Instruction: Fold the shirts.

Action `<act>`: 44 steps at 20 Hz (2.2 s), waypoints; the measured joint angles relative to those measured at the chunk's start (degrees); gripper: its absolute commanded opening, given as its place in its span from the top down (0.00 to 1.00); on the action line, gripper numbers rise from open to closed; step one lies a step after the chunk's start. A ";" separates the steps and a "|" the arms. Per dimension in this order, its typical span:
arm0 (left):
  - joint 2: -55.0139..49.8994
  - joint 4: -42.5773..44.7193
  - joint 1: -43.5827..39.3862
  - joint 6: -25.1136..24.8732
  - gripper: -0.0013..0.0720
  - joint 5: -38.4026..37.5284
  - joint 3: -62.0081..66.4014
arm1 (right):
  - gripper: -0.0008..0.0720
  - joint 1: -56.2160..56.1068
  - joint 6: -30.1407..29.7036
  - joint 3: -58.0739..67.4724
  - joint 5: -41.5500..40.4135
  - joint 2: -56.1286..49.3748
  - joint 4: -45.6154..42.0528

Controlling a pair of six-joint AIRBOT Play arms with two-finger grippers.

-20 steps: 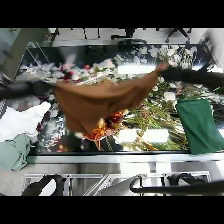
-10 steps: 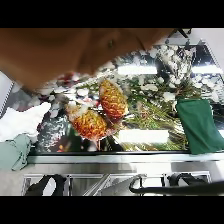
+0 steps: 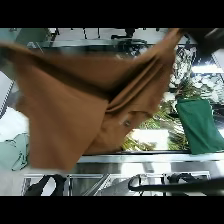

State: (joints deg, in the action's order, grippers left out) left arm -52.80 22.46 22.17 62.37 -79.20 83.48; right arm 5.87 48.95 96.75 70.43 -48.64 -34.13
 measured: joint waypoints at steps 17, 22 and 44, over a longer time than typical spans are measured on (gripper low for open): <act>-46.01 7.89 -10.45 -5.33 0.07 -1.01 -3.85 | 0.96 -4.35 -12.20 -35.52 -21.51 -23.63 12.37; -42.73 11.63 -8.39 -2.34 0.07 -3.89 -4.74 | 0.96 -4.33 -12.37 -35.67 -20.61 -21.40 10.75; -29.24 5.60 -13.09 3.21 0.97 12.50 35.23 | 0.97 8.92 -9.70 3.23 -13.46 -11.50 23.71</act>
State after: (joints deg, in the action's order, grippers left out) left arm -82.04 28.05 9.08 65.58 -66.70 118.72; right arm 14.79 39.24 99.98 56.97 -60.14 -10.41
